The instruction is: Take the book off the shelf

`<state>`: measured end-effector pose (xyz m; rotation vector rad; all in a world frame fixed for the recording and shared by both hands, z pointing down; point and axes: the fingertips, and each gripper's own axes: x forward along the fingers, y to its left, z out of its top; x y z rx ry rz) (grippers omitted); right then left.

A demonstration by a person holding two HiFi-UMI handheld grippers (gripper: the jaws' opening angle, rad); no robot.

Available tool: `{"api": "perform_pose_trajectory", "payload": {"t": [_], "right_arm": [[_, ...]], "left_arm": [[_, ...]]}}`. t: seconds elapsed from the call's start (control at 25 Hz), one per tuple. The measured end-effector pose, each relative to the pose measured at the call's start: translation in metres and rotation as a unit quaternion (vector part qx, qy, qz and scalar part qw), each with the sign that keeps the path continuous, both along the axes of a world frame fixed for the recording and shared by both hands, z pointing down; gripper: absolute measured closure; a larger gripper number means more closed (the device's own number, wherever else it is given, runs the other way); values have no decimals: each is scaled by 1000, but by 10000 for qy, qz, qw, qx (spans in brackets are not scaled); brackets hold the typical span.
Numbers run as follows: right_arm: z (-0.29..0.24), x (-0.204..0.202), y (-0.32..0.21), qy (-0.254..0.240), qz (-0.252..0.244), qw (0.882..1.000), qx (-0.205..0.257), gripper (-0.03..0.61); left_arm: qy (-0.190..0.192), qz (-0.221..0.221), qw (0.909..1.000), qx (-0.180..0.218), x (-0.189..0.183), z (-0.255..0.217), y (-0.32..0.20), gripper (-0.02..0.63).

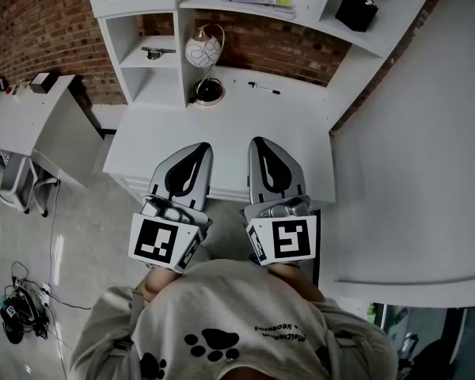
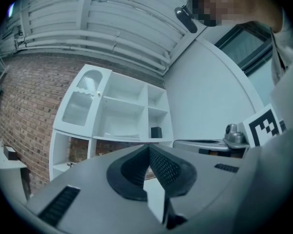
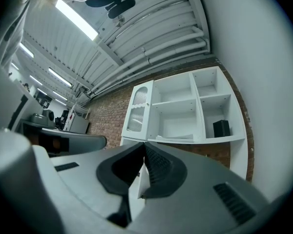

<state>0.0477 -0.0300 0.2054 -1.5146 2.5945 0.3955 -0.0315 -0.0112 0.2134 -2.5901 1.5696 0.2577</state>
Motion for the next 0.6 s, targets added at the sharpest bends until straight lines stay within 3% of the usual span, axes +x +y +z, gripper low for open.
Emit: {"api": "perform_pose_trajectory", "payload": {"t": [0.6], "right_arm": [[-6, 6, -80, 134, 486, 9986, 137, 561]], "left_arm": [[70, 414, 9990, 153, 3, -9, -92, 607]]}}
